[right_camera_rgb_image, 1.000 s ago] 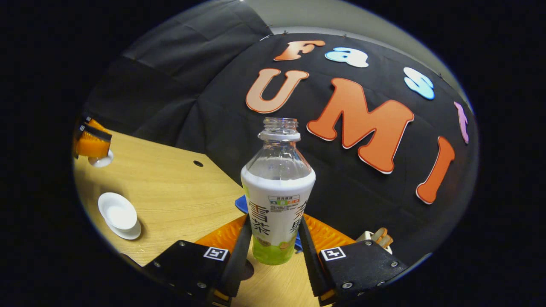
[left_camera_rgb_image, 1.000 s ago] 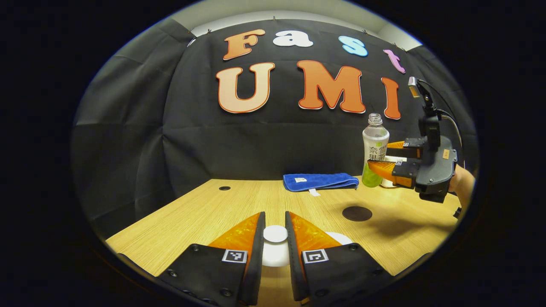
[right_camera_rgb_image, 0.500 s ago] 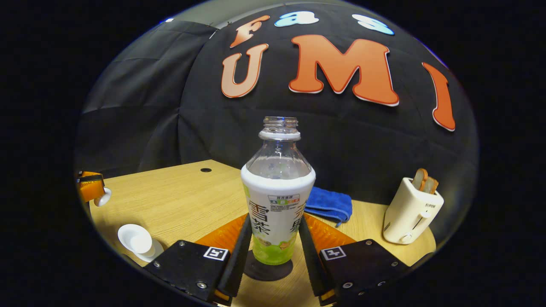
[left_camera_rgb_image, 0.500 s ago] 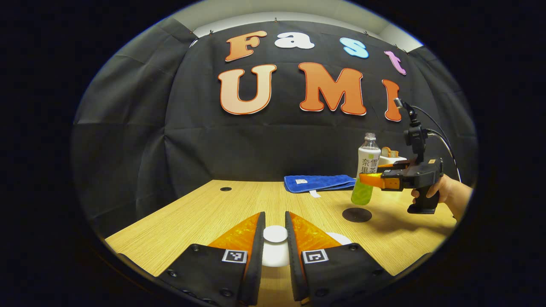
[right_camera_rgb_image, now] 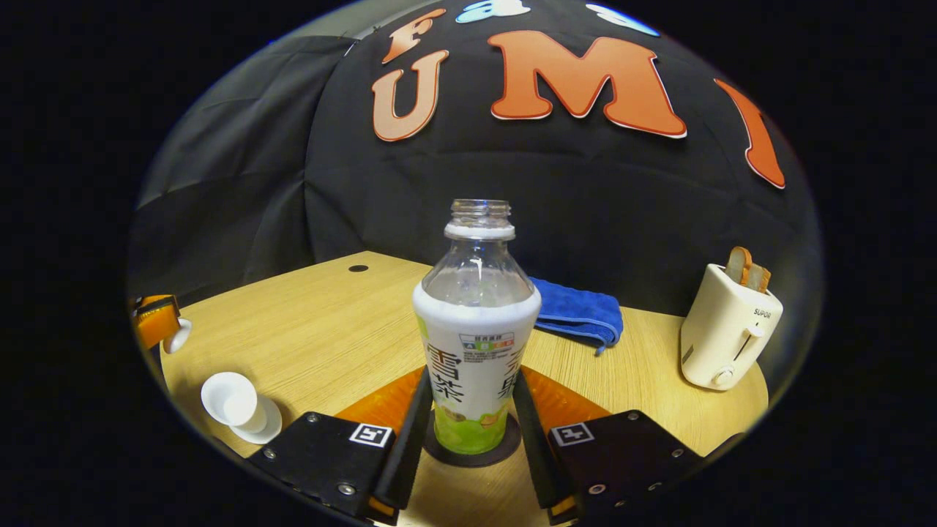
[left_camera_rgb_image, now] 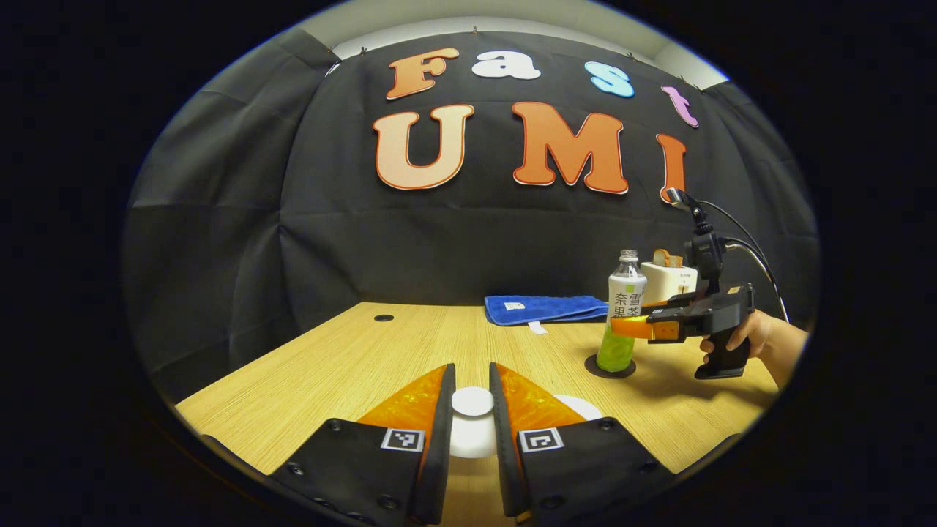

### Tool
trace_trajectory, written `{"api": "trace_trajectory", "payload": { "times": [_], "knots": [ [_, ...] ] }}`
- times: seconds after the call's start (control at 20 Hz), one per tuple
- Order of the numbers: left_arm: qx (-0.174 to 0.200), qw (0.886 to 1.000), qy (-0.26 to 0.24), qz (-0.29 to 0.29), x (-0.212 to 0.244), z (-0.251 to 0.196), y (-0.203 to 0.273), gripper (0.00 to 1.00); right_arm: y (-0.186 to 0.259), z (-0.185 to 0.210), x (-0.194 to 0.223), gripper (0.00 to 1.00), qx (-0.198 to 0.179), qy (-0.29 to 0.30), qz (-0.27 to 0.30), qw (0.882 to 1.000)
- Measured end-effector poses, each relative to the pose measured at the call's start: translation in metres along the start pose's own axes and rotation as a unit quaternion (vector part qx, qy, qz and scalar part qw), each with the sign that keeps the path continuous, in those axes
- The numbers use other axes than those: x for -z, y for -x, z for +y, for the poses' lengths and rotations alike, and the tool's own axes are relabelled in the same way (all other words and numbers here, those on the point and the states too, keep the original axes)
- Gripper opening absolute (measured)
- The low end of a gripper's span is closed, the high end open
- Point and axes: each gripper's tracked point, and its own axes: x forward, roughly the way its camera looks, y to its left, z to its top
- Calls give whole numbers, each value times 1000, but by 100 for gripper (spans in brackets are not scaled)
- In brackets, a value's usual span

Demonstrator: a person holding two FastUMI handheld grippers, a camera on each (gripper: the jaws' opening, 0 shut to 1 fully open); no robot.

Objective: Open the teacup lid with one hand, grasp the water bottle and pour water into the teacup with the other hand; after pouring, place the water bottle on the coaster and then close the teacup lid.

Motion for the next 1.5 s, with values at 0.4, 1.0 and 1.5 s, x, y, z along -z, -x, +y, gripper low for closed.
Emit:
{"api": "trace_trajectory", "payload": {
  "times": [0.4, 1.0, 1.5],
  "knots": [
    [45, 999, 15, 12, 13, -41, -22, 33, 20, -3, -12, 84, 8, 25, -25, 999],
    [68, 996, -7, 52, 45, -76, -39, 33, 99, -10, -31, 91, 6, 37, -82, 996],
    [69, 996, -27, 49, 45, -82, -33, 53, 140, -16, -41, 91, 15, 32, -117, 993]
  ]
}}
